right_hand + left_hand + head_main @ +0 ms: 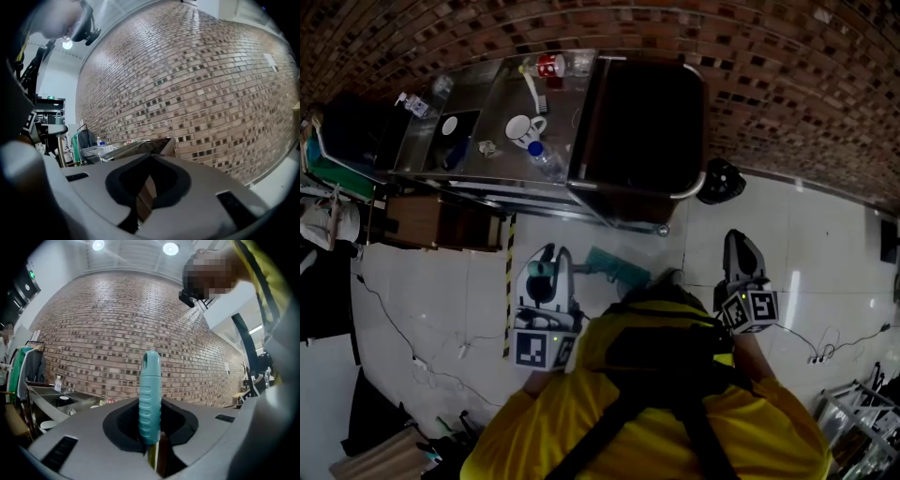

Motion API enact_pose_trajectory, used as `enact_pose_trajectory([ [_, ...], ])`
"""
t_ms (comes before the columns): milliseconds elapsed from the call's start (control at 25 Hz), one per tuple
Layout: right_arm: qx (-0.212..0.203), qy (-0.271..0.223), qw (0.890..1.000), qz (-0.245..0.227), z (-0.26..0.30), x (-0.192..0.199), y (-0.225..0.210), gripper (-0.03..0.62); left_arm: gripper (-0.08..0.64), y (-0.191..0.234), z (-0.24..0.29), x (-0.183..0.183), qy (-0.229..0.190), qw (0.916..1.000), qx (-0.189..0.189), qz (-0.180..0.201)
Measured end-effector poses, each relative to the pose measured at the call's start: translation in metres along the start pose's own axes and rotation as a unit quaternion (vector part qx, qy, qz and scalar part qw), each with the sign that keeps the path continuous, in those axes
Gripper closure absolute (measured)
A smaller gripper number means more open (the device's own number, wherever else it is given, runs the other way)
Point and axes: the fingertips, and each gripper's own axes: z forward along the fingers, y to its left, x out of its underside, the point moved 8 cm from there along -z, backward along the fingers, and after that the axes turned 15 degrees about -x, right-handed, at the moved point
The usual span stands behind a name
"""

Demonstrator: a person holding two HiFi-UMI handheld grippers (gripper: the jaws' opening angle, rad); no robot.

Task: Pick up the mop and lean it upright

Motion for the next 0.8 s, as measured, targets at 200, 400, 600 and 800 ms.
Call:
enact_pose_trajectory([
  [200,0.005,0.001,1.0,0.007,-0.004,0.004,-0.001,0.586,0.486,-0.003,0.0,0.007,0.009,0.9999,-0.004,0.005],
  [400,0.006,0.006,1.0,0.01,-0.008,0.008,-0.002,0.586,0.488,-0.009,0.002,0.017,0.019,0.9998,0.002,0.01],
  [600,0.006,0.009,1.0,0.01,-0.007,0.008,-0.002,0.586,0.488,-0.01,0.028,0.064,0.054,0.9982,-0.011,0.025],
  [800,0.007,0.012,1.0,0.012,-0.009,0.011,-0.002,0.586,0.488,-0.014,0.065,0.136,0.094,0.9947,-0.017,0.04],
])
